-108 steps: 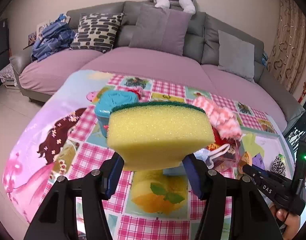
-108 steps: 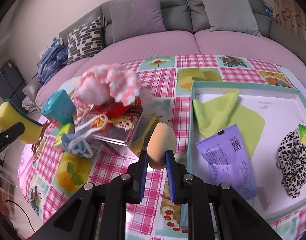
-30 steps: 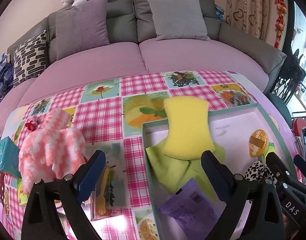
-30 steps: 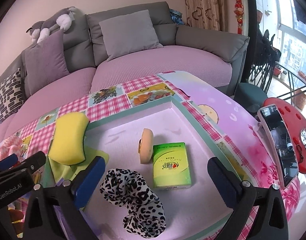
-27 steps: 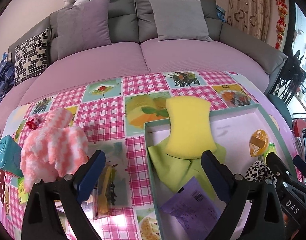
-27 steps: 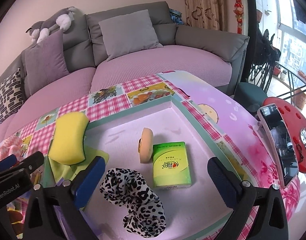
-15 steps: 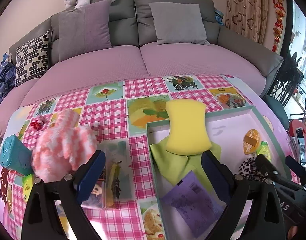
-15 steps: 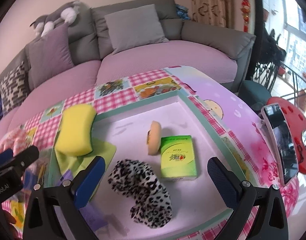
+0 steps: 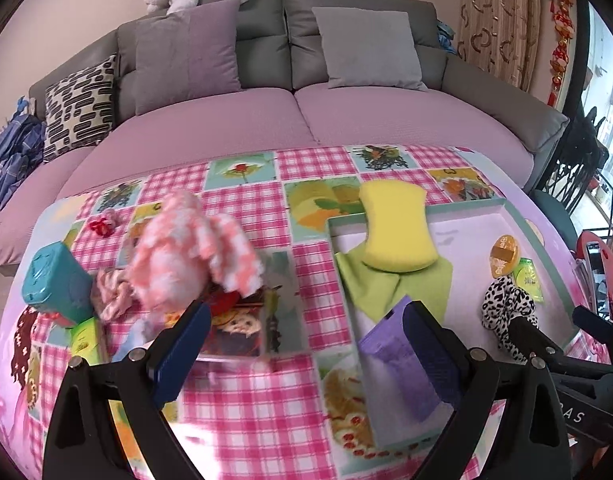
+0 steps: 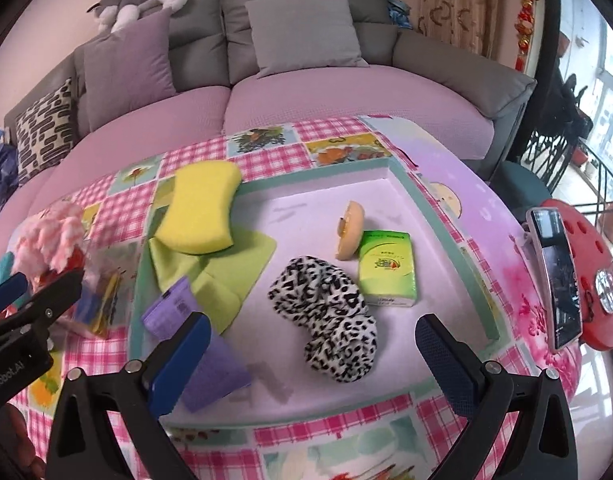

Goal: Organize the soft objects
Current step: 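Withdraw both tools from the tray back toward the table items, then move the right tool to the pink fluffy towel while the left tool approaches the green tissue pack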

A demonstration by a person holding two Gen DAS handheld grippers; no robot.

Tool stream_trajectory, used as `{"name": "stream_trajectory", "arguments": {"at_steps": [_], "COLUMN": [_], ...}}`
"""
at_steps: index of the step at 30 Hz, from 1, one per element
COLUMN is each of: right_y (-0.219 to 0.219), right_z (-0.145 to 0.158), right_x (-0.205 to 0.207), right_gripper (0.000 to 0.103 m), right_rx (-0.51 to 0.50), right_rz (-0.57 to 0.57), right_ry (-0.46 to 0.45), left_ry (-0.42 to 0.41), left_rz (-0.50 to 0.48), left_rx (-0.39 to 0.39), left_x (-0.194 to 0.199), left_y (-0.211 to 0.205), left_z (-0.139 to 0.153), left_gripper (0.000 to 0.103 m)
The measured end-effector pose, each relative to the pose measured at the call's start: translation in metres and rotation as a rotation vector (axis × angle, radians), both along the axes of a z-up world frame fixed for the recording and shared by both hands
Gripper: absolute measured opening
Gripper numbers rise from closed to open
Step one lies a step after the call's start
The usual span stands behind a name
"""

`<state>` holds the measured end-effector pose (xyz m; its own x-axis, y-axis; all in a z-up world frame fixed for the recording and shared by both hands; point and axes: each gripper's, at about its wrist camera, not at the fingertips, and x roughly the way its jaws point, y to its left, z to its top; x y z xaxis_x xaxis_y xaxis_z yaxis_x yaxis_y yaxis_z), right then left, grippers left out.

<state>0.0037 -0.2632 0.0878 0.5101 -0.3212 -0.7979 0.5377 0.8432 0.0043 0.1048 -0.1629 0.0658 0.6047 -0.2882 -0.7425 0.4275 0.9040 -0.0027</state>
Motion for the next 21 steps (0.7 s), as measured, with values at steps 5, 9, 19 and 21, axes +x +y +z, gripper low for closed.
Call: {"name": "stream_trajectory", "arguments": {"at_steps": [5, 9, 19, 21], "right_y": [0.019, 0.028, 0.065, 0.072], "right_z": [0.008, 0.012, 0.018, 0.018], "right_x": [0.003, 0.006, 0.022, 0.025], "right_gripper": [0.103, 0.103, 0.103, 0.103], "right_rx": [0.0, 0.02, 0.043, 0.048], "right_rz": [0.05, 0.073, 0.176, 0.198], "right_ry": [-0.003, -0.017, -0.039, -0.042], "left_ry": [0.009, -0.006, -0.051, -0.051], "left_rz": [0.018, 0.033, 0.127, 0.16], "left_rx": [-0.019, -0.021, -0.039, -0.039], "left_x": [-0.007, -0.013, -0.012, -0.008], "left_y": [0.018, 0.036, 0.099, 0.114], "left_z": [0.006, 0.016, 0.042, 0.041], "left_gripper": [0.097, 0.097, 0.097, 0.097]}}
